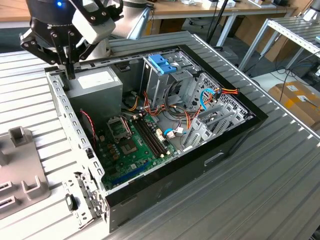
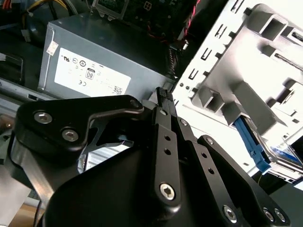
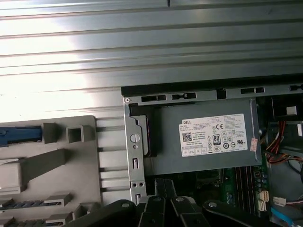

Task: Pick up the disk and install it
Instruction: 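Reach for the disk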

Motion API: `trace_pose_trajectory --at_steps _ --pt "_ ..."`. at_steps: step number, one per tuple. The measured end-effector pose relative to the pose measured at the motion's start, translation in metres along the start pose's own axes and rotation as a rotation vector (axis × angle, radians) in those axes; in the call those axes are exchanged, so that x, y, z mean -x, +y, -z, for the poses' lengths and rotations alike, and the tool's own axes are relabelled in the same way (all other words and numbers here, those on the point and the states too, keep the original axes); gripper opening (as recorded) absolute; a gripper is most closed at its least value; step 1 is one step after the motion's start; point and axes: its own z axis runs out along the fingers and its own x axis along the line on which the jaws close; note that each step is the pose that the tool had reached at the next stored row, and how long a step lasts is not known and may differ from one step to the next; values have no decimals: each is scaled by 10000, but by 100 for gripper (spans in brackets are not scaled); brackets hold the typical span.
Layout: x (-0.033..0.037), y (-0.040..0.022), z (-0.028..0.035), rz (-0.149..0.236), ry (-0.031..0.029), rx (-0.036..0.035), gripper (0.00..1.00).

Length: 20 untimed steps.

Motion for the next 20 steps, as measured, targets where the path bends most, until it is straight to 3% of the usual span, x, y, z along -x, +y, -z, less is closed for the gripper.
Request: trace_pose_trajectory --at_steps 16,20 --pt "-439 -34 5 1 0 0 11" --pt "-581 -44 5 0 0 0 11"
